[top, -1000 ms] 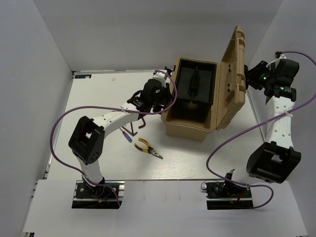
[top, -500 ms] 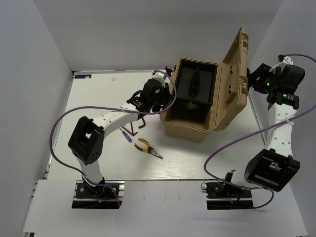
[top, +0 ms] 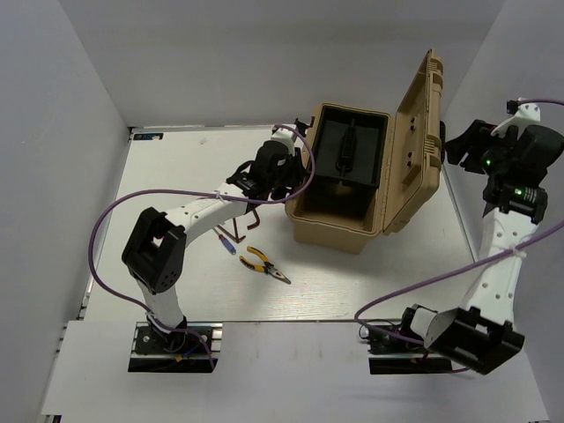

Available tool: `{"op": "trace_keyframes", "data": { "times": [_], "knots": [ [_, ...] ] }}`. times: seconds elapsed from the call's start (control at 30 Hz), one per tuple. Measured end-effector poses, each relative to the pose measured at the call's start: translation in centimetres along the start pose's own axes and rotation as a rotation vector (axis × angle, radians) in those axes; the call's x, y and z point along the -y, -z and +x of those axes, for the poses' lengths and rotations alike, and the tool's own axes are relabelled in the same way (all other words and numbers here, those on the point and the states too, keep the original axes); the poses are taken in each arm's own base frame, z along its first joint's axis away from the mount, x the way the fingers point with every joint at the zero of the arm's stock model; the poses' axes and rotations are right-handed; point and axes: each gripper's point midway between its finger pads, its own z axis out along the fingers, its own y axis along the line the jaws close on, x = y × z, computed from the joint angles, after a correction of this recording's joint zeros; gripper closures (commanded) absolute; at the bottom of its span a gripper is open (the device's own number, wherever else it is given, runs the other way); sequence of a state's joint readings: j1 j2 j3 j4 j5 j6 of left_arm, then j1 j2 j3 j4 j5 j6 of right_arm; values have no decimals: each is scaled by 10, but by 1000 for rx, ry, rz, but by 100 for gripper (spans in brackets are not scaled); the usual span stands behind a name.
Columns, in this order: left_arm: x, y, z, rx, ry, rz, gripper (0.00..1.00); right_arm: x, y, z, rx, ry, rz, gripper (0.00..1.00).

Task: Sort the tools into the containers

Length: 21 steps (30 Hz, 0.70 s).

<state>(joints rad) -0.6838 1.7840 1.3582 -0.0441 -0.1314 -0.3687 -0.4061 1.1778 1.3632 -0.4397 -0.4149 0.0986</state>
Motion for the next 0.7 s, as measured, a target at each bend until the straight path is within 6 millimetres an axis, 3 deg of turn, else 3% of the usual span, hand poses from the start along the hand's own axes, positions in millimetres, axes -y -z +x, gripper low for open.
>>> {"op": "trace_keyframes", "data": {
  "times": [0.03, 0.23, 0.4, 0.43, 0.6, 0.7],
  "knots": [
    [0, 0, 0, -2, 2, -1, 100, -3, 6, -3, 10, 13, -1, 37],
    [-1, 0, 0, -6, 21, -11, 100, -26, 50, -22, 106, 112, -6, 37],
    [-5, 1, 0, -3, 21, -43, 100, -30, 65, -22, 117, 135, 10, 37],
    [-6, 1, 0, -2, 18, -50, 98, -29, 65, -21, 111, 134, 13, 37],
    [-11, 4, -2, 4, -22, -71, 59, -29, 66, -16, 93, 122, 15, 37],
    [-13, 6, -2, 1, -60, -76, 46, -29, 66, -14, 86, 115, 14, 37]
  ]
}}
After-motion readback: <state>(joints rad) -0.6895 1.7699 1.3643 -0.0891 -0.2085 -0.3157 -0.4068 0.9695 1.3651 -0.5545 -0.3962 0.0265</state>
